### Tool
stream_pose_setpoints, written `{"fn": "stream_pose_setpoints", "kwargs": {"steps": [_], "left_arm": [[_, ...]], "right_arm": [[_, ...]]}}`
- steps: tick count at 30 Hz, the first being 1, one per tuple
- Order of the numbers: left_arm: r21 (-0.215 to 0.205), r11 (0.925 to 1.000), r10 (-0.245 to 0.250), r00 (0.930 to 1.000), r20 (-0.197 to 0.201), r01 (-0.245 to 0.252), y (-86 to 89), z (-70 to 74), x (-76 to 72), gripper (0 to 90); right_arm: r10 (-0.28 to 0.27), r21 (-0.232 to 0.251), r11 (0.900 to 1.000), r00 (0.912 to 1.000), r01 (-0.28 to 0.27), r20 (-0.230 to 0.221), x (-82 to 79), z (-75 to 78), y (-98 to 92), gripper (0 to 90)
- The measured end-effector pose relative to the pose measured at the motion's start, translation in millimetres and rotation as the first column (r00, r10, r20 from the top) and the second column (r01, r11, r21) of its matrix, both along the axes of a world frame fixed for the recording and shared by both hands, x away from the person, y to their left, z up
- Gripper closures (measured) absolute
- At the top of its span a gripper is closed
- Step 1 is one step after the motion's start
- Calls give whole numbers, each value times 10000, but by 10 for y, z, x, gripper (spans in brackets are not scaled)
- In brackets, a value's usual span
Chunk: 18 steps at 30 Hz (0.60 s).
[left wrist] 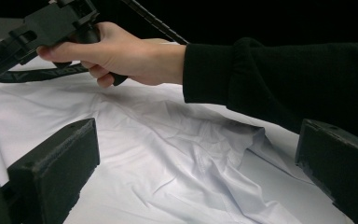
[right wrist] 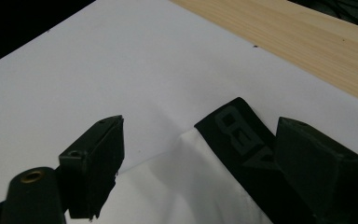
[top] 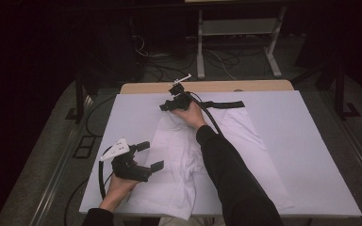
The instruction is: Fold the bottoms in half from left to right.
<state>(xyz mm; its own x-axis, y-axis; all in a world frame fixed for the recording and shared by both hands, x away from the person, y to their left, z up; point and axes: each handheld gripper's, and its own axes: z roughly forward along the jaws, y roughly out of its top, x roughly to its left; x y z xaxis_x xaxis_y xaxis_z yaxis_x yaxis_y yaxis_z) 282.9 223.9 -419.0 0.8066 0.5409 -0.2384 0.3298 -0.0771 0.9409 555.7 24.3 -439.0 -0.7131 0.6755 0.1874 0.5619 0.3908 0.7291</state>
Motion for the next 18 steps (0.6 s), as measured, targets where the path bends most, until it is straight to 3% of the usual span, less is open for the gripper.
{"fn": "stream_pose_setpoints", "kwargs": {"steps": [10, 12, 18], "left_arm": [[-43, 10000, -1, 10000, 17, 1, -2, -3, 9, 0], [-38, 10000, 5, 10000, 18, -5, -2, -3, 10, 0], [-54, 10000, 0, 10000, 29, 0, -1, -4, 14, 0]], "right_arm": [[-377, -225, 9990, 9993, 376, -25, 44, -106, 105, 370], [-416, -244, 9988, 9991, 415, -35, 47, -111, 118, 374], [-640, -665, 9956, 9973, 662, 357, 47, -126, 232, 452]]}}
